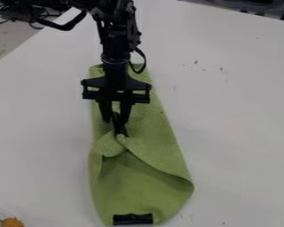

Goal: Unfold the cloth from left to right

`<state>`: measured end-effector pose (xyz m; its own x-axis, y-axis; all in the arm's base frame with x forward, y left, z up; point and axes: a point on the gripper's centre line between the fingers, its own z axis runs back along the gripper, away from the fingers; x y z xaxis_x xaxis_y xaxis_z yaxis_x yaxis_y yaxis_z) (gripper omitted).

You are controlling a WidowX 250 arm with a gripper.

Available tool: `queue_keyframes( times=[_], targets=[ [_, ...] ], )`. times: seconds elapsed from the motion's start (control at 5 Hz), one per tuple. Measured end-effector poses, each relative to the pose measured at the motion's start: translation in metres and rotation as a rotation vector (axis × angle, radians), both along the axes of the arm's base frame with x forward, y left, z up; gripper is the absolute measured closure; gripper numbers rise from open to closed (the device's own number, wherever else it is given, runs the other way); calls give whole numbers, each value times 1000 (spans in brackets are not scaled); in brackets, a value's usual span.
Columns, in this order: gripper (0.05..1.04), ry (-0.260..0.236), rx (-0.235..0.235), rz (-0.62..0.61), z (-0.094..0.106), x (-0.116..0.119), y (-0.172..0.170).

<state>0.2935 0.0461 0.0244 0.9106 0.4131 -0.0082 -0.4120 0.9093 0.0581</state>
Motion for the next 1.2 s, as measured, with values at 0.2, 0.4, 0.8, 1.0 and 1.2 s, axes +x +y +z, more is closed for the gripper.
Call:
queue_keyframes(
  times=[0.2, 0.4, 0.8, 1.0, 1.2],
  targets=[
    [960, 17, 19, 14, 4, 1, 2],
    [1025, 1, 69, -5, 26, 14, -8],
    [1030, -94, 77, 40, 68, 46, -56],
    [1030, -115, 13, 73, 66, 56, -82],
    [1030, -93, -40, 98, 57, 61, -94]
  ],
)
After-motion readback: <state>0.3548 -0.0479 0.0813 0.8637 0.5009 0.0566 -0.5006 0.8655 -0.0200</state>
